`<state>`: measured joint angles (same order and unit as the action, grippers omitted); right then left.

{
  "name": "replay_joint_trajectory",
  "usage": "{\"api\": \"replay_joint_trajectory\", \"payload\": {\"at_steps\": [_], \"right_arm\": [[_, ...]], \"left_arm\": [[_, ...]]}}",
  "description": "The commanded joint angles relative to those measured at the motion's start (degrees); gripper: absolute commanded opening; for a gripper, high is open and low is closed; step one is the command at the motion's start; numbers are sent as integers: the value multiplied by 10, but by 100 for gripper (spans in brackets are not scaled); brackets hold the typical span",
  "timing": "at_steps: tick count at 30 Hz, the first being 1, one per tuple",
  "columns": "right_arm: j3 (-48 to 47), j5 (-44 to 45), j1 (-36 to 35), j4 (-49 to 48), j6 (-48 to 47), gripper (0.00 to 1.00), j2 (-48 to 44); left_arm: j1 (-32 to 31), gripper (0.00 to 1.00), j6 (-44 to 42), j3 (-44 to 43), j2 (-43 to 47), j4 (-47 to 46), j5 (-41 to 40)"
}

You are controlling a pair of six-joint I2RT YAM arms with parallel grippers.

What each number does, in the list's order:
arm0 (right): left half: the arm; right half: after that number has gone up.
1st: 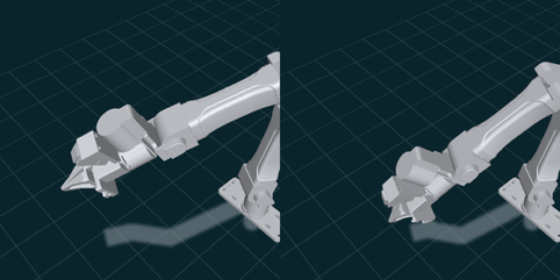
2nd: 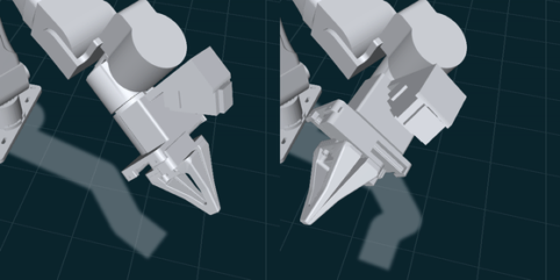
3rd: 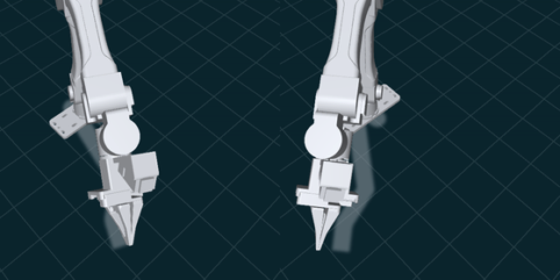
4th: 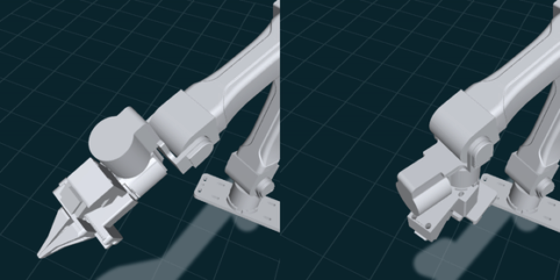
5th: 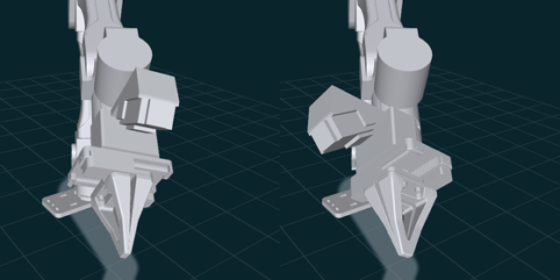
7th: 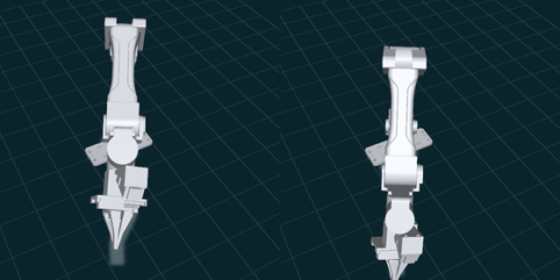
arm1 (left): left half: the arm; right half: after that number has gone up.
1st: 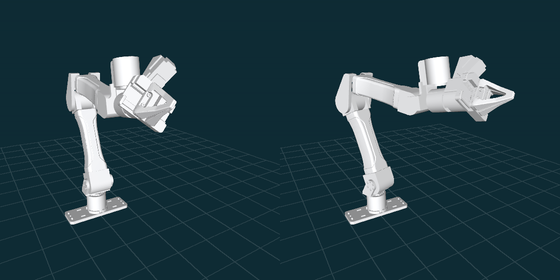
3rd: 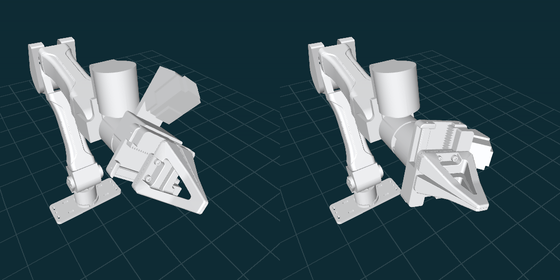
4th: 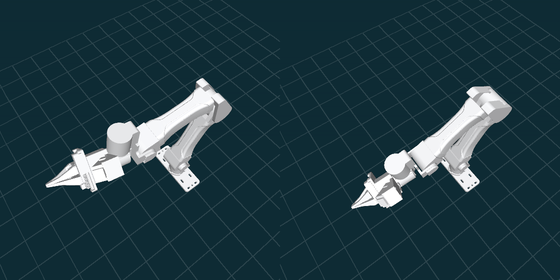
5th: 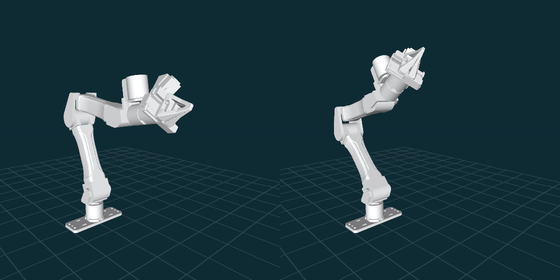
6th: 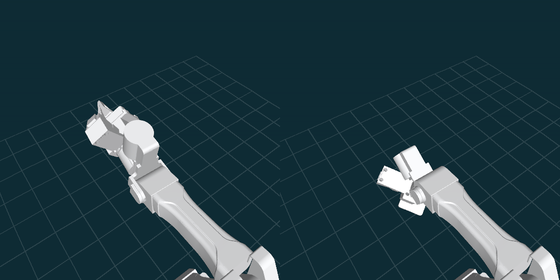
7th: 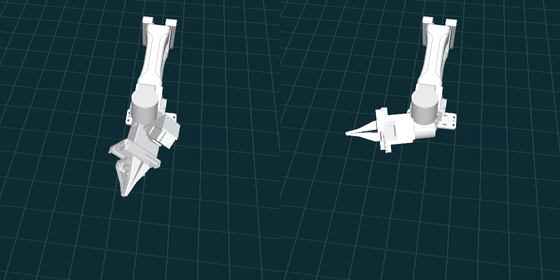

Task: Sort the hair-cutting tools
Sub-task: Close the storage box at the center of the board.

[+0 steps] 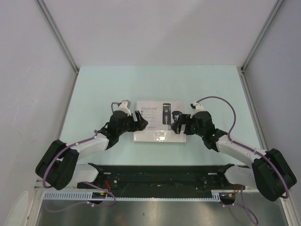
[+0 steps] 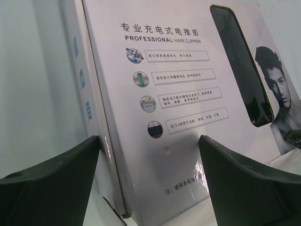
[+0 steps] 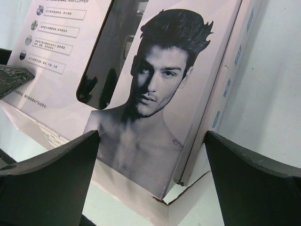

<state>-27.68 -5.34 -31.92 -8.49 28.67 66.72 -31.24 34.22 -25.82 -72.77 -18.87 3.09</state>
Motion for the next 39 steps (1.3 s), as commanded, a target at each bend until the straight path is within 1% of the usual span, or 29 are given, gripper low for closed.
{"api": "replay_joint_trajectory", "payload": {"at_steps": [1,2,3,7,10,12,14,17,23,26,29,34,37,39], "right_arm": [[-29,-30,-31,-21,-12,100,11],[-30,-8,-31,-1,-17,100,4],[-30,1,-31,9,-20,100,-4],[-30,37,-33,61,-42,100,-57],[-29,46,-38,102,-48,100,-96],[-29,42,-39,127,-46,100,-103],[-30,52,-48,155,-42,100,-113],[-30,102,-53,184,-43,100,-120],[-30,122,-56,225,-26,100,-142],[-29,107,-58,233,-24,100,-142],[-26,89,-58,225,-26,99,-135],[-24,64,-58,197,-35,99,-121],[-23,60,-59,183,-38,99,-106],[-22,39,-59,179,-37,99,-96]], "left_arm": [[-14,91,-26,-43,-2,-77,112],[-14,93,-38,-41,4,-77,103],[-14,100,-45,-31,12,-75,95],[-14,100,-78,2,70,-66,62],[-14,100,-89,26,114,-63,60],[-15,100,-88,41,139,-60,67],[-15,100,-82,49,150,-56,70],[-17,100,-77,65,167,-49,68],[-24,100,-65,86,186,-35,60],[-32,93,-60,96,199,-28,53],[-38,88,-59,102,204,-24,53],[-47,85,-61,107,209,-19,62],[-51,85,-61,108,215,-14,65],[-51,86,-60,108,221,-11,67]]}}
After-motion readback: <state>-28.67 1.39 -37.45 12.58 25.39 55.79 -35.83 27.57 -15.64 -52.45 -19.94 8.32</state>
